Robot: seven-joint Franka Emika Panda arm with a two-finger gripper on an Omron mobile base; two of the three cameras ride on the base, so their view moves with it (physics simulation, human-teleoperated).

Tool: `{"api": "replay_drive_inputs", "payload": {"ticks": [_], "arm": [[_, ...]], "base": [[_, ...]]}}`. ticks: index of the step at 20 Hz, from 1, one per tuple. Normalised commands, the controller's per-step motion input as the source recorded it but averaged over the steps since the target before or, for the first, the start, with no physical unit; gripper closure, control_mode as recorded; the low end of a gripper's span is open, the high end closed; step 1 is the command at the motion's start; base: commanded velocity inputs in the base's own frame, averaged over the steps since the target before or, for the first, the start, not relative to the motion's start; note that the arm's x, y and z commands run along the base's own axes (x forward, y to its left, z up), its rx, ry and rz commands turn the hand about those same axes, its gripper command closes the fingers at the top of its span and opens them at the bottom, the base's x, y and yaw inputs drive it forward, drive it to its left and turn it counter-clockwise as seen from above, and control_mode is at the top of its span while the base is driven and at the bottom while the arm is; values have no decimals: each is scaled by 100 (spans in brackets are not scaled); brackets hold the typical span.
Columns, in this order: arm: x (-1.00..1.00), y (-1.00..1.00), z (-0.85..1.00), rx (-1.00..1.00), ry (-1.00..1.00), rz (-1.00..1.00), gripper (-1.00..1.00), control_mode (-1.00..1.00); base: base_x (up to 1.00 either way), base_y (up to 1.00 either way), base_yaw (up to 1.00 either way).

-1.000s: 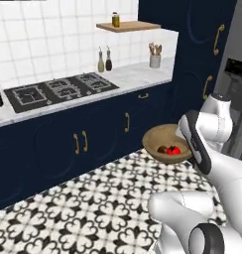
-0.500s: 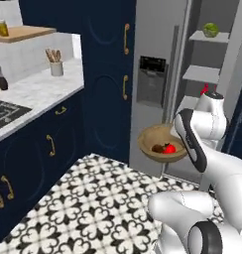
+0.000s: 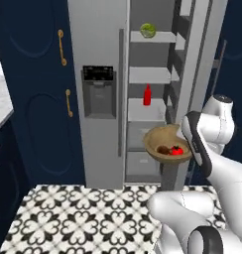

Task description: Pick the chicken drumstick and tomato from their plates and place them in the bowl. Then put the bowl in the fridge.

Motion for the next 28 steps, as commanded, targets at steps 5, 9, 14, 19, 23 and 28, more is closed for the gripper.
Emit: {"api": "replay_drive_inputs", "payload": {"ticks": [5,9,14,19,23,28], "arm": [[0,0,0,0,0,0,100,100],[0,0,0,0,0,0,100,100],[0,0,0,0,0,0,100,100],[0,0,0,0,0,0,100,100],[0,0,0,0,0,0,100,100],[0,0,0,0,0,0,100,100]], "base": [[68,93,-41],[36,68,-51],[91,26,-17],[62,-6,0],[67,0,0],[47,-25,0]]}}
